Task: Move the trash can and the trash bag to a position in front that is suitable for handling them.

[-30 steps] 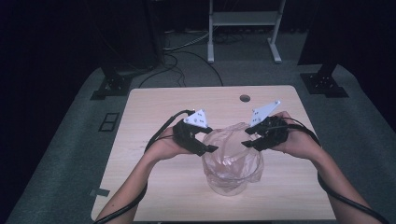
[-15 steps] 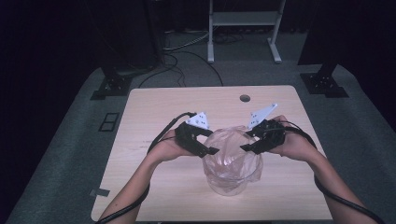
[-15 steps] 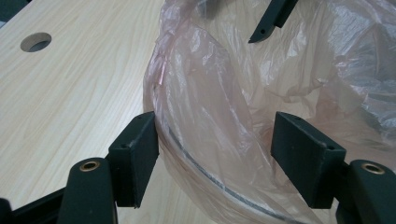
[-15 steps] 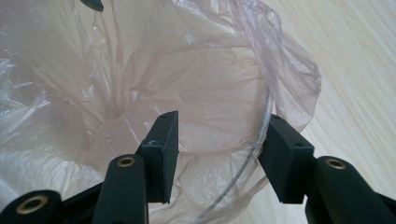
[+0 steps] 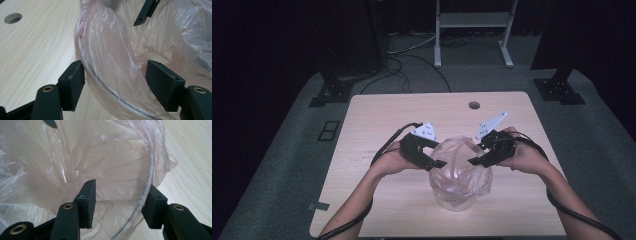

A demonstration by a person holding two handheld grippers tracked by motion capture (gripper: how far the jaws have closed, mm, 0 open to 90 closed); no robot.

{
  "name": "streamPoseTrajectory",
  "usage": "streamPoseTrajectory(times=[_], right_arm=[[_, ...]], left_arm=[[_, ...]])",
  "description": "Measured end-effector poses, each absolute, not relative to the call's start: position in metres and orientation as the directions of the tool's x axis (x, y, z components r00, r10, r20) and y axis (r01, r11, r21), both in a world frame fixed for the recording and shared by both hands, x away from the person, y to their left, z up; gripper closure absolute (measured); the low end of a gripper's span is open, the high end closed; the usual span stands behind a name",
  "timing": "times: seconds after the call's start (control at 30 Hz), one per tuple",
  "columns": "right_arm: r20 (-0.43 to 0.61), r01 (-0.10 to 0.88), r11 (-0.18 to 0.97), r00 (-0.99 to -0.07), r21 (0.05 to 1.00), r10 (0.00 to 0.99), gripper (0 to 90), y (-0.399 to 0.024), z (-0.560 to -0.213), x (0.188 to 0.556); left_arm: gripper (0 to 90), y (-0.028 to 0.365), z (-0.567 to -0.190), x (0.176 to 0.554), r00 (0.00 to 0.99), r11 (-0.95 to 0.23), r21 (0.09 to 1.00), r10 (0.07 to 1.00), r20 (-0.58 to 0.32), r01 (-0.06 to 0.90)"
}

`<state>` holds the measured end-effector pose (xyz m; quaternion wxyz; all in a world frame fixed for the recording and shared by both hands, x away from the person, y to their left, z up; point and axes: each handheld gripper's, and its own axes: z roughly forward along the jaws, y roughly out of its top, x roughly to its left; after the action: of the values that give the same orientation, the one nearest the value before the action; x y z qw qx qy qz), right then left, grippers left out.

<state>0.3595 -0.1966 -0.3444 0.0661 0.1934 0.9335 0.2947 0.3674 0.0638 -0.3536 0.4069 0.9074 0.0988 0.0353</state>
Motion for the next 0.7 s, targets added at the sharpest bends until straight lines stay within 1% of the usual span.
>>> streamPoseTrajectory(times=[0.4,0.5,0.63,0.7], right_arm=[[0.028,0.345,0.747,-0.915,0.568,0.402,53.5,-0.197,-0.350,0.361],[0.036,0.351,0.747,-0.915,0.565,0.402,53.1,-0.196,-0.351,0.361],[0.008,0.333,0.752,-0.916,0.569,0.400,49.3,-0.196,-0.347,0.359],[-0.017,0.318,0.753,-0.916,0.577,0.400,48.8,-0.195,-0.345,0.358]], left_arm=[[30.1,0.065,-0.358,0.367,0.977,-0.652,0.740,0.210,-0.032,0.164],[29.2,0.065,-0.357,0.368,0.977,-0.651,0.742,0.214,-0.020,0.158],[28.7,0.067,-0.350,0.367,0.974,-0.636,0.756,0.227,-0.004,0.152],[28.7,0.068,-0.345,0.366,0.973,-0.629,0.764,0.229,0.005,0.144]])
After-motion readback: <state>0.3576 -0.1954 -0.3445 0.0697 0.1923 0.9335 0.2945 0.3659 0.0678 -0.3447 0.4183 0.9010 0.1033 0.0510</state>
